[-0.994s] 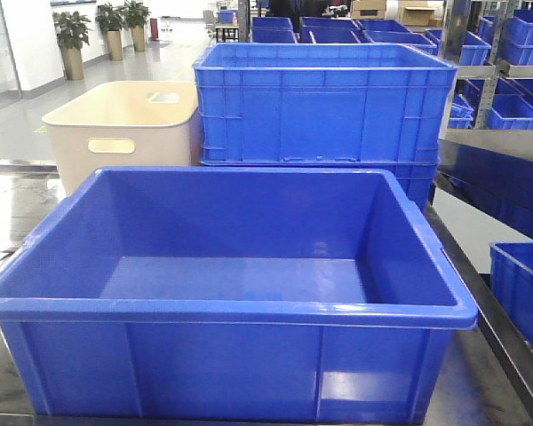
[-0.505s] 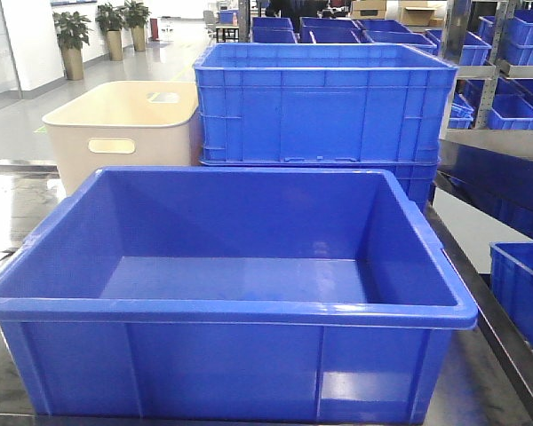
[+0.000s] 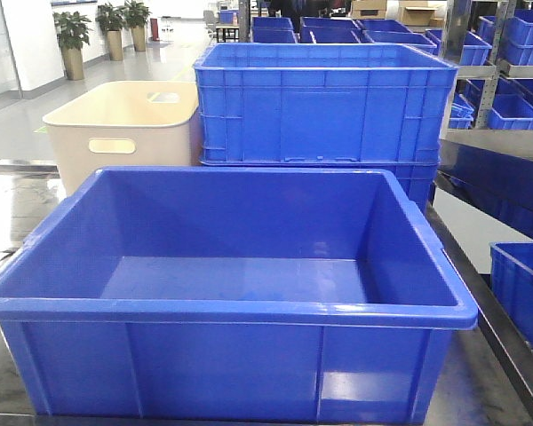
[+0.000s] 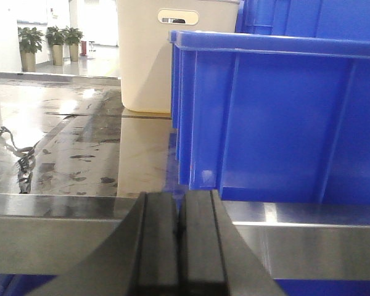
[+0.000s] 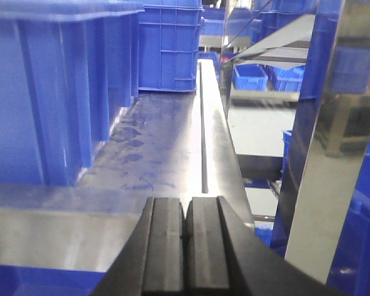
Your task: Pick red and yellow blocks into blue bin
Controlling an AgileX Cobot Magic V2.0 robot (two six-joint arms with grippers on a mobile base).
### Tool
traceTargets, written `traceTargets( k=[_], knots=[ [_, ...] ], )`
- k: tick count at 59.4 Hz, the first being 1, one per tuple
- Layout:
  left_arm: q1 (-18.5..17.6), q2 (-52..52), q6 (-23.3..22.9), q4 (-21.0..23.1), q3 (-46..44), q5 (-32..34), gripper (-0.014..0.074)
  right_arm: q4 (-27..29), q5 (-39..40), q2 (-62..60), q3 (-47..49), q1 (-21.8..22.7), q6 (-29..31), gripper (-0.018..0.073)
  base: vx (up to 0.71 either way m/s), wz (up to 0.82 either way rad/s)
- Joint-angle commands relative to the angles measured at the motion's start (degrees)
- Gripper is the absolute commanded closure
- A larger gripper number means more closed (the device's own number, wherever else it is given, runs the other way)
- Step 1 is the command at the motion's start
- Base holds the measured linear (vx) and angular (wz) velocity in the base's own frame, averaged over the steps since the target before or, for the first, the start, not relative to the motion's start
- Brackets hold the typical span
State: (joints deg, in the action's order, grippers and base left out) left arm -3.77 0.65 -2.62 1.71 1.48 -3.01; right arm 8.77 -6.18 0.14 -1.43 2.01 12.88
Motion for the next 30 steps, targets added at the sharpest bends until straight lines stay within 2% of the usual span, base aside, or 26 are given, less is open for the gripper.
traceTargets(
  k=[1,25,30],
  knots=[
    [0.14,0.93,-0.4,0.08,-0.98,4.61,0.0561,-0.54,8.24,-1.35,-0.89,-0.64,0.76,0.0569,0.0,0.0],
    [0.14,0.93,-0.4,0.08,-0.98,4.61,0.0561,-0.55,8.62,-1.36,-0.73,-0.85,0.32,0.0569,0.0,0.0],
    [0.14,0.93,-0.4,0.08,-0.98,4.61,0.0561,-3.41,9.57,-1.42,-0.73,-0.91,-2.53,0.0569,0.0,0.0]
  ],
)
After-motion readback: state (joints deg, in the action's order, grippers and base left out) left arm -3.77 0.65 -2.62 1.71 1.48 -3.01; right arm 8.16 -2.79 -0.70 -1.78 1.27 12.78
